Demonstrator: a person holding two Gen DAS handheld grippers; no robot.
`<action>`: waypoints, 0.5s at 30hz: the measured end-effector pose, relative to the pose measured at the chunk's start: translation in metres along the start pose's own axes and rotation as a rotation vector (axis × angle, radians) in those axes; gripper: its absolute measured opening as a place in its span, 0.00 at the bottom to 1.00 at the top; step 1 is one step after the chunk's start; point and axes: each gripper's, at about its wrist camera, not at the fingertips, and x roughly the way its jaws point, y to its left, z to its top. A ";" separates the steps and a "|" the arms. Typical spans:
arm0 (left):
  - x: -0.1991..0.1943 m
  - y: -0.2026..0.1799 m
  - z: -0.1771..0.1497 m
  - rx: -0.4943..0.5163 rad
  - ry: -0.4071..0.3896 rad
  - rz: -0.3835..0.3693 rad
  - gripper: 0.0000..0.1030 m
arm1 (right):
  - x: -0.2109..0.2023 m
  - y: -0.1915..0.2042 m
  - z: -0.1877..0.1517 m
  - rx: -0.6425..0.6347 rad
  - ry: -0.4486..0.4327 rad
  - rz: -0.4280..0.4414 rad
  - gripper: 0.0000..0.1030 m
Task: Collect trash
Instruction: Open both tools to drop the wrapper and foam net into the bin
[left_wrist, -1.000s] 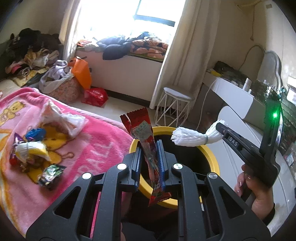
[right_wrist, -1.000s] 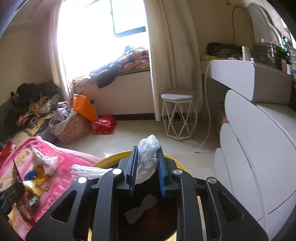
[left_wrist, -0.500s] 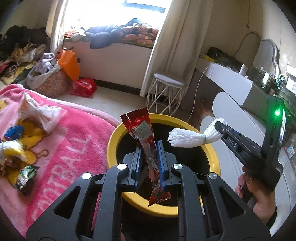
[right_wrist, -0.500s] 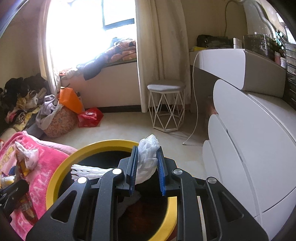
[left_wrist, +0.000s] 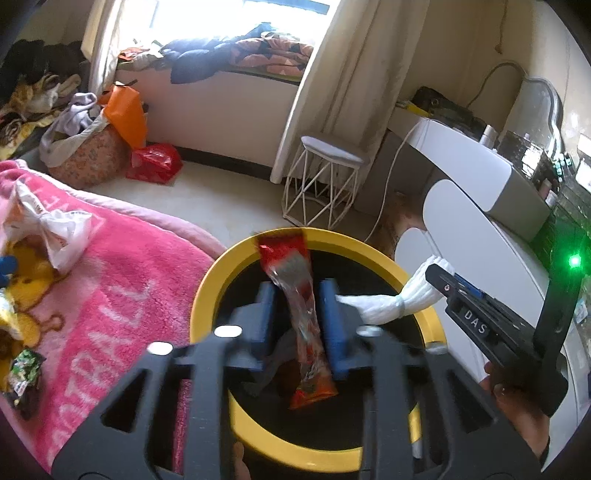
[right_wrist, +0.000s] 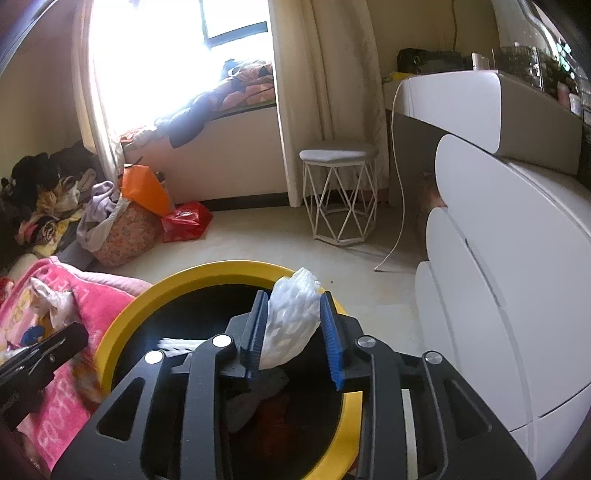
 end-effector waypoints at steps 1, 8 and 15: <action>-0.001 0.002 0.000 -0.010 0.000 -0.002 0.47 | 0.000 0.000 0.001 0.010 -0.001 0.007 0.40; -0.019 0.021 -0.014 -0.090 -0.020 0.052 0.88 | -0.004 0.000 0.003 0.038 -0.018 0.005 0.57; -0.041 0.037 -0.018 -0.121 -0.053 0.111 0.90 | -0.013 0.005 0.004 0.034 -0.045 0.033 0.60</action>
